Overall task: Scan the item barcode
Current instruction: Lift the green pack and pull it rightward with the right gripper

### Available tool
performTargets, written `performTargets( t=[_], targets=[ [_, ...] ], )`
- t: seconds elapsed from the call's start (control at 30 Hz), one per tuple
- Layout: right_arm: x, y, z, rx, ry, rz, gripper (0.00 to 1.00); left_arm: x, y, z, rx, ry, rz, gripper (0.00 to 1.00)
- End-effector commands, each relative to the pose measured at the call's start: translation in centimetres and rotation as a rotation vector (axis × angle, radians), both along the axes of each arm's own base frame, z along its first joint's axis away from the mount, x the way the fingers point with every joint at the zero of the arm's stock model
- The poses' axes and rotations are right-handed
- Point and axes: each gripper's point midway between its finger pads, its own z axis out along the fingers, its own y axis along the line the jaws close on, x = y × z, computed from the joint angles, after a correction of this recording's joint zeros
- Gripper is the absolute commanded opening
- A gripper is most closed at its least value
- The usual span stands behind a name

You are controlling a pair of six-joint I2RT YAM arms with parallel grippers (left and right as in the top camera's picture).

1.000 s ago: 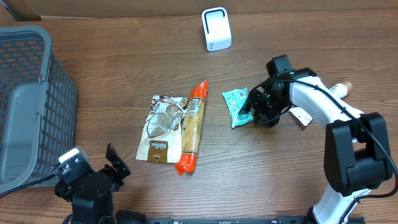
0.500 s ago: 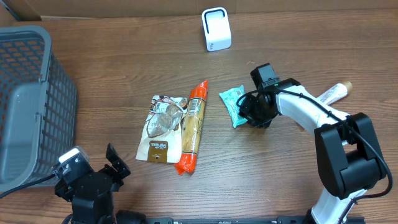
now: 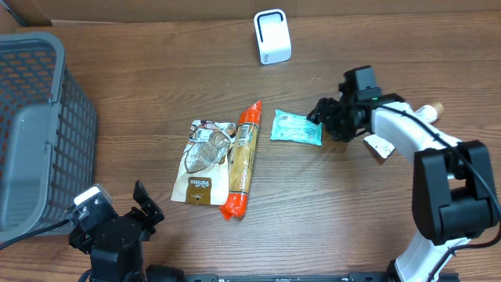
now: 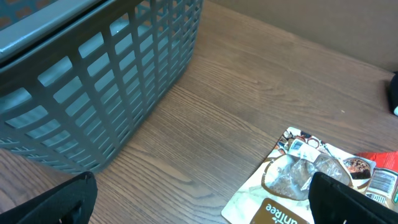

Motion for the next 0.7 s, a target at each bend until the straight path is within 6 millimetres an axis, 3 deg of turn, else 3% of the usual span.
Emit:
performTargets(
  t=[0.0,0.27,0.57,0.67],
  targets=[
    [-0.4,1.3,0.5,0.057,-0.047,0.122,0.75,-0.1,0.2,0.0,0.000,-0.008,0.016,1.00],
    [-0.6,2.3,-0.2,0.032,-0.180,0.373,0.79,-0.1,0.2,0.0,-0.001,-0.008,0.016,1.00],
    [-1.9,3.3,-3.1,0.079,-0.181,0.520,0.74,-0.1,0.2,0.0,-0.001,-0.008,0.016,0.99],
    [-2.3,3.8,-4.4,0.110,-0.155,0.529,0.68,-0.1,0.2,0.0,-0.001,-0.008,0.016,1.00]
  ],
)
